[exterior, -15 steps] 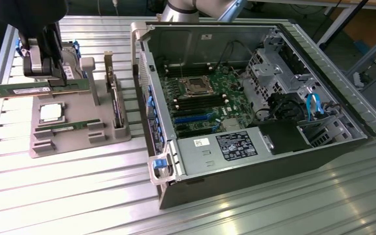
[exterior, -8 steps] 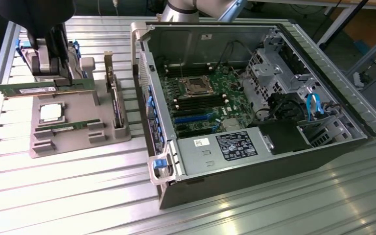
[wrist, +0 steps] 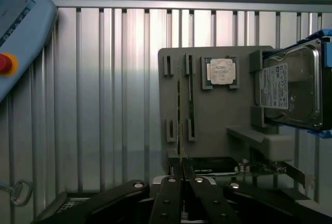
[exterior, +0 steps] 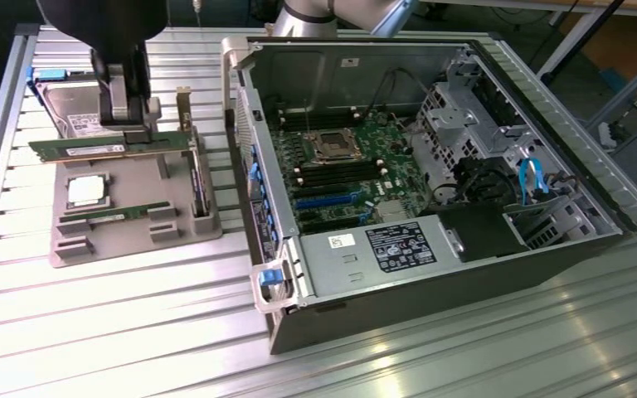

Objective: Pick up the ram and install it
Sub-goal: 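Pick up the ram and move it above insertion slot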

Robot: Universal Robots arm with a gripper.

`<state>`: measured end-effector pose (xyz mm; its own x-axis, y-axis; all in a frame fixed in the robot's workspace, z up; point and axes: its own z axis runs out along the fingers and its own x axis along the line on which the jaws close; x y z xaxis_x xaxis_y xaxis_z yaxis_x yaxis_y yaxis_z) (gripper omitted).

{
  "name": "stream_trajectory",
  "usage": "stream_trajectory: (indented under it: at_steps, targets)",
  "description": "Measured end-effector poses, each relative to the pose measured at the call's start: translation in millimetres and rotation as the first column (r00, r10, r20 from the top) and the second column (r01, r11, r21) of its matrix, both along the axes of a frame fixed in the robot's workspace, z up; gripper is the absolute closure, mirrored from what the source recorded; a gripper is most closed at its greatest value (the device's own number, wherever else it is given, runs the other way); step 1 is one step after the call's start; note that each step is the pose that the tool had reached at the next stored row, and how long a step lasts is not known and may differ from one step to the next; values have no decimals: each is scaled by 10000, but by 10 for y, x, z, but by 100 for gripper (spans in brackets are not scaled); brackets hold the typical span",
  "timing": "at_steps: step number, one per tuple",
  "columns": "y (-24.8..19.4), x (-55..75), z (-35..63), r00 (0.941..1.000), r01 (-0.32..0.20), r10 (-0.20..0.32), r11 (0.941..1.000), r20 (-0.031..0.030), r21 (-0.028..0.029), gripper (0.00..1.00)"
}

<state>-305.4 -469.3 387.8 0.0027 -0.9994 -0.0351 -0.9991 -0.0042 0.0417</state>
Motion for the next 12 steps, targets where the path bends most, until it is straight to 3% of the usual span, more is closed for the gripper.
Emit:
stream_trajectory:
  at_steps: [12]
  targets:
    - [0,311,1,10000,0,0,10000,-1,-1,88]
